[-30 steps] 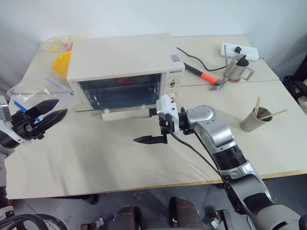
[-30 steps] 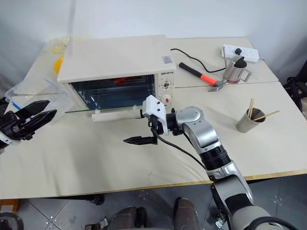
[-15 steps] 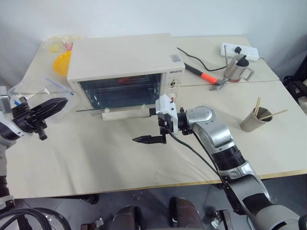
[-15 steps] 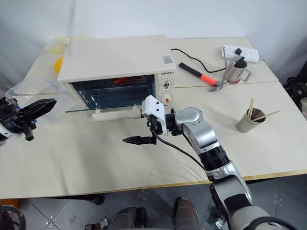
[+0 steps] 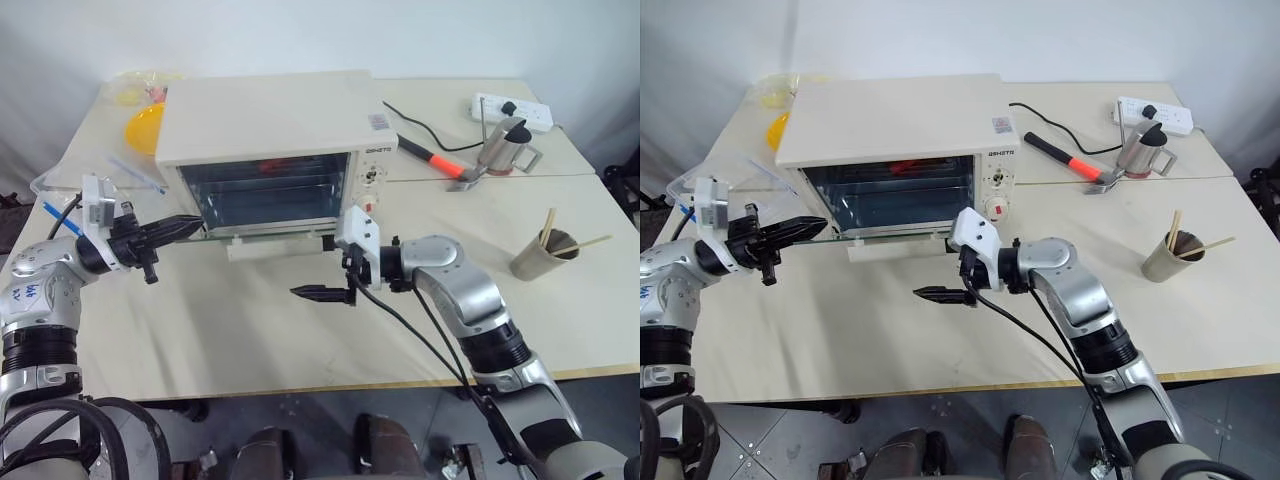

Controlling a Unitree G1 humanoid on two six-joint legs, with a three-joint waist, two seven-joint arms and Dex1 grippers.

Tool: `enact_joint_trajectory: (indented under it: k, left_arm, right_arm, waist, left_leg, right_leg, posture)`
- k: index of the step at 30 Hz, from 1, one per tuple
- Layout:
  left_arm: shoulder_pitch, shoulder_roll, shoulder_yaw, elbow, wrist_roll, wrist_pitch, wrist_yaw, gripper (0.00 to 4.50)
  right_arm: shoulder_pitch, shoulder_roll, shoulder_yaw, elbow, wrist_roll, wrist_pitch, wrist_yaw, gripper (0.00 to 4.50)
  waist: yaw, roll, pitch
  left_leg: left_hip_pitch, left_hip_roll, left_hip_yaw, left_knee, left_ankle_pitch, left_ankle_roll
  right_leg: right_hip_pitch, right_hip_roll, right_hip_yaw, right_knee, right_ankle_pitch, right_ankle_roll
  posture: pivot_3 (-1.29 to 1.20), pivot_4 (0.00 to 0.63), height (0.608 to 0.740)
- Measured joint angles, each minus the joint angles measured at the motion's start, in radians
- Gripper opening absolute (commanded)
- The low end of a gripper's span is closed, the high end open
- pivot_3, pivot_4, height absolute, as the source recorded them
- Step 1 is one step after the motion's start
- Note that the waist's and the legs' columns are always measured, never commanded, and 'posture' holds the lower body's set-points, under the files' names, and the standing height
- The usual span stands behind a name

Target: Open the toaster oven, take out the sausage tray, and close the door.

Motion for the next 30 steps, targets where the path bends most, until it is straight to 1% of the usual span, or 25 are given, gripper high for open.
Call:
enact_joint_trajectory:
  k: [6,10,14,18,23,27,28,30]
  left_arm:
    - [-0.028,-0.015,-0.022,0.029,0.021,-0.012,-0.027,0.04]
    - [-0.032,-0.021,-0.033,0.029,0.032,-0.022,-0.042,0.04]
    - [-0.021,-0.038,-0.066,0.026,0.056,-0.027,-0.055,0.04]
    - [-0.013,-0.037,-0.109,0.026,0.093,-0.006,-0.06,0.04]
    - [-0.013,-0.031,-0.162,0.026,0.151,-0.018,-0.07,0.04]
    - [-0.011,-0.023,-0.209,0.033,0.223,-0.068,-0.07,0.04]
    - [-0.003,-0.01,-0.229,0.032,0.25,-0.099,-0.07,0.04]
    - [0.003,0.006,-0.245,0.019,0.28,-0.173,-0.071,0.04]
  right_arm:
    - [0.033,-0.042,-0.017,-0.015,0.001,0.032,-0.04,4.5]
    - [0.065,-0.099,-0.021,-0.022,0.0,0.042,-0.045,4.5]
    - [0.117,-0.214,-0.053,-0.047,0.008,0.073,-0.02,4.5]
    - [0.159,-0.345,-0.121,-0.073,0.052,0.097,0.056,4.5]
    - [0.153,-0.429,-0.175,-0.074,0.098,0.106,0.124,4.5]
    - [0.07,-0.438,-0.188,-0.067,0.11,0.101,0.147,4.5]
    - [0.026,-0.424,-0.186,-0.065,0.1,0.089,0.133,4.5]
    - [-0.062,-0.35,-0.18,-0.065,0.082,0.073,0.08,4.5]
  waist:
    - [0.005,0.0,0.0]
    - [0.012,0.0,0.0]
    - [0.019,-0.001,0.0]
    - [0.019,-0.001,0.001]
    - [0.015,-0.001,0.001]
    - [0.015,-0.002,0.001]
    - [0.014,-0.001,0.001]
    - [0.012,-0.001,0.001]
  left_leg:
    - [-0.001,0.0,0.0,0.002,0.0,0.0]
    - [-0.001,0.0,0.0,0.003,0.0,0.001]
    - [-0.002,0.0,0.0,0.004,-0.001,0.001]
    - [-0.003,0.0,0.0,0.005,-0.001,0.002]
    - [-0.002,0.001,0.001,0.005,-0.001,0.002]
    - [-0.002,0.0,0.001,0.006,-0.001,0.002]
    - [-0.002,0.001,0.002,0.005,-0.001,0.002]
    - [0.0,0.002,0.001,0.005,-0.001,0.002]
  right_leg:
    - [0.0,0.0,0.0,0.0,0.0,0.0]
    - [0.0,0.0,0.0,0.0,0.0,0.0]
    - [0.0,0.0,0.0,0.0,0.0,0.0]
    - [0.0,-0.001,0.0,-0.001,0.0,0.0]
    - [0.0,0.0,0.0,-0.001,0.0,0.0]
    - [0.0,0.0,0.0,-0.001,0.0,0.0]
    - [0.0,0.0,0.0,-0.001,0.0,0.0]
    - [0.0,0.0,0.0,0.001,0.0,-0.001]
  posture:
    - [0.0,0.15,0.74]
    - [0.0,0.15,0.74]
    - [0.0,0.15,0.74]
    - [0.0,0.15,0.74]
    - [0.0,0.15,0.74]
    - [0.0,0.15,0.74]
    - [0.0,0.15,0.74]
    - [0.0,0.15,0.74]
